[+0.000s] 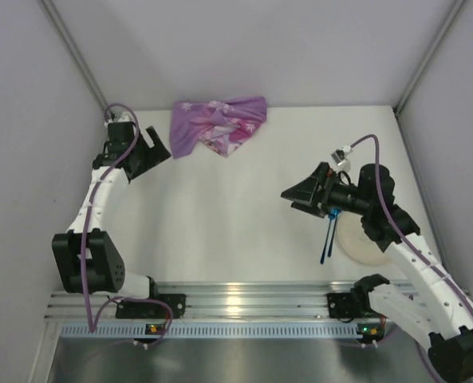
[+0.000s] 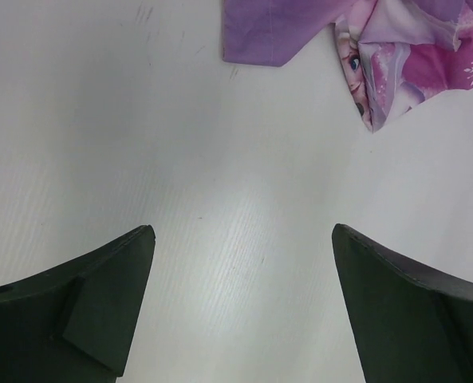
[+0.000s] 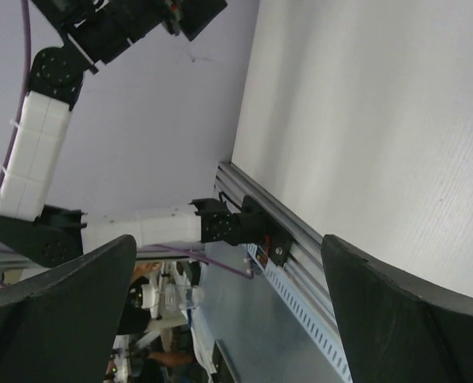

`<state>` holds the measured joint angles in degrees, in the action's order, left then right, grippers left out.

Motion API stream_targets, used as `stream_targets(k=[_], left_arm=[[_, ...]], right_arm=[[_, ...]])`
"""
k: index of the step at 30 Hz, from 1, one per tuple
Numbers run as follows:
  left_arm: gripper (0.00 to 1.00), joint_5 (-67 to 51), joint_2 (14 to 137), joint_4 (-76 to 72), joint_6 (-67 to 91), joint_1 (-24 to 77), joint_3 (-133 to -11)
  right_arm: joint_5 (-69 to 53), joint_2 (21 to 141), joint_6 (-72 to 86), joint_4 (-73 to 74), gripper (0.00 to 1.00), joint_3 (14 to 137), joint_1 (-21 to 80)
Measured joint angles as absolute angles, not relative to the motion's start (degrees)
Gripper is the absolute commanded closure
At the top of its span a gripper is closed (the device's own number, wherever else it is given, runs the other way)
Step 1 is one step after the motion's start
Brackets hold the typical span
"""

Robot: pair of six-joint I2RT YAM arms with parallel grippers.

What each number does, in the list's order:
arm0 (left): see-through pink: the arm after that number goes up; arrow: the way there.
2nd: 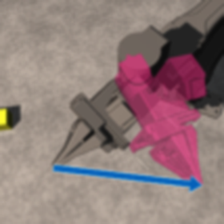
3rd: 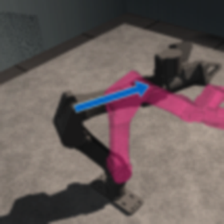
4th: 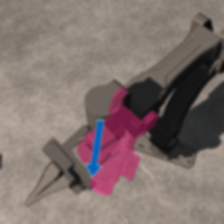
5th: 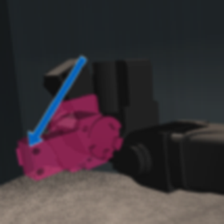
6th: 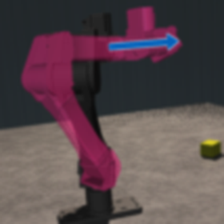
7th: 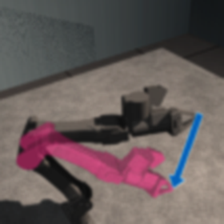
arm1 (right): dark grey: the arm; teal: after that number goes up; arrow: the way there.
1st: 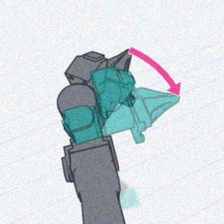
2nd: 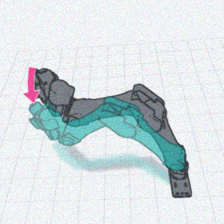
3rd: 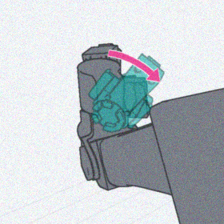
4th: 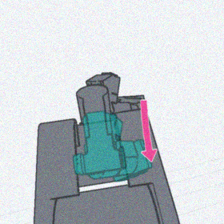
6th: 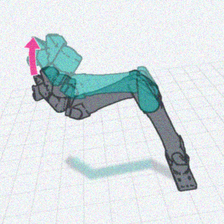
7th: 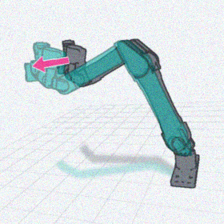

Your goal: Set the dinner table for one person

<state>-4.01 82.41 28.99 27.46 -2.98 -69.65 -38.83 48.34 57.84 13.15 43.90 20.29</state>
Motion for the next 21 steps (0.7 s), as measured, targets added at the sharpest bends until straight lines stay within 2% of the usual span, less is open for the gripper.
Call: stream_targets(k=[4, 8, 13, 21], left_arm=[[0.02, -7.6, 85.89, 28.67, 29.98, -4.38, -71.5], [0.02, -8.75, 91.42, 26.04, 33.71, -4.32, -72.03], [0.06, -6.46, 101.03, 25.58, 37.36, -2.79, -76.29], [0.07, -3.25, 114.74, 25.21, 40.91, 1.37, -87.5]], right_arm=[[-39.24, 44.66, 59.29, 13.89, 0.0, 43.46, 19.49], [-45.74, 44.8, 62.41, 11.07, 0.0, 37.89, 12.49], [-53.04, 46.96, 64.77, 12.1, 0.0, 30.24, 4.75], [-57.43, 47.72, 60.12, 14.66, 0.0, 36.53, 1.65]])
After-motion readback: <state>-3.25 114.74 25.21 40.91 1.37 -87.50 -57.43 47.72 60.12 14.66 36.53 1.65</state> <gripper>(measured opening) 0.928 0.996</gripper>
